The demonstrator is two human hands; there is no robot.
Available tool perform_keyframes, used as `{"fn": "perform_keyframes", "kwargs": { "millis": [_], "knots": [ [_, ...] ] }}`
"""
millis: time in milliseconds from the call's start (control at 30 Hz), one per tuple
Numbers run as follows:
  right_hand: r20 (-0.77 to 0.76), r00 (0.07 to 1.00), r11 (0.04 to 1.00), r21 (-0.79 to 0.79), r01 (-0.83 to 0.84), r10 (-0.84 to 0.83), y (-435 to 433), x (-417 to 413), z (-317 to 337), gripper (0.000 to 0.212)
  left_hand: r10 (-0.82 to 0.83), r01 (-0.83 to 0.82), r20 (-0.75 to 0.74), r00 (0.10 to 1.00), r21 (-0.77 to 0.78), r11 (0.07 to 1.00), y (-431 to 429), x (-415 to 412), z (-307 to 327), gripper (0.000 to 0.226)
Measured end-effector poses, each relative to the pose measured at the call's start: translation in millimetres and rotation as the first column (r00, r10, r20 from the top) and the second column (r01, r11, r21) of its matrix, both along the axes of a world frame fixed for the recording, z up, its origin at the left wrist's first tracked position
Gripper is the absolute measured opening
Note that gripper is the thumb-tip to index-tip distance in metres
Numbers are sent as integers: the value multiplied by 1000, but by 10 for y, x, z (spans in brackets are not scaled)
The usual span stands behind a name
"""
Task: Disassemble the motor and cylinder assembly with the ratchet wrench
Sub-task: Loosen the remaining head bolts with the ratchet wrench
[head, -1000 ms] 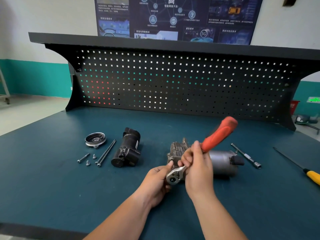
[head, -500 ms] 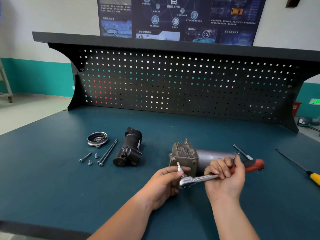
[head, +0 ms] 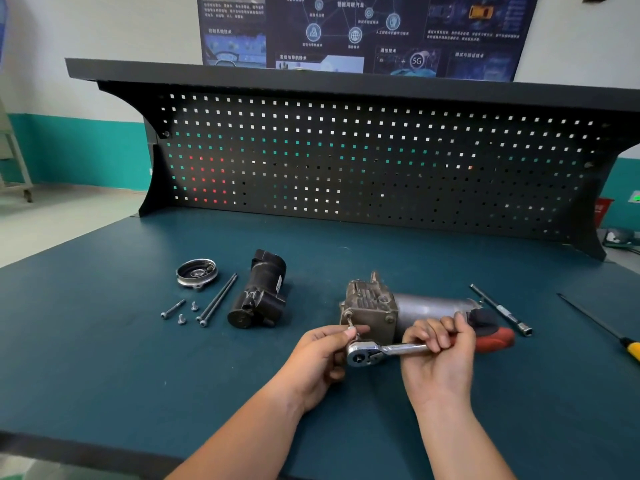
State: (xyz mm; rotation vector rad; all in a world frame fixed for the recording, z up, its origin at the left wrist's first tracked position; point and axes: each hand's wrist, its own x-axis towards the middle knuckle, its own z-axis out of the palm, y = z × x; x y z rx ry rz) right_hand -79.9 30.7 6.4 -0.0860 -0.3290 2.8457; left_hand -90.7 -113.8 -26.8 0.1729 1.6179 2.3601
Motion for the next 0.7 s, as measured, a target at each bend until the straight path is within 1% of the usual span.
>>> {"fn": "perform_keyframes", "kwargs": {
  "millis": [133,333,400,467,567,700],
  "knots": [
    [-39,999,1000,-9,-20,20,-11,34,-31,33,37,-37,-18,999,3,999,17,22,15,22],
    [-107,993,997,-51,-61,56,1,49,-105,34,73,-72,-38,997,21,997,32,29,28,22],
    [-123,991,997,-51,-64,57,5,52,-124,33,103,-102,-40,994,14,995,32,26,26,19],
    [-124,991,998,-37,-50,45,11,52,-134,32,122,-122,-38,992,14,992,28,18,19,21],
    [-100,995,1000,-26,-2,-1,54,71,-118,24,129,-129,-29,991,16,992,28,27,39,21],
    [-70,995,994,-87,67,-73,145,108,-141,6,180,-180,-18,983,15,984,34,35,57,19]
  ]
}}
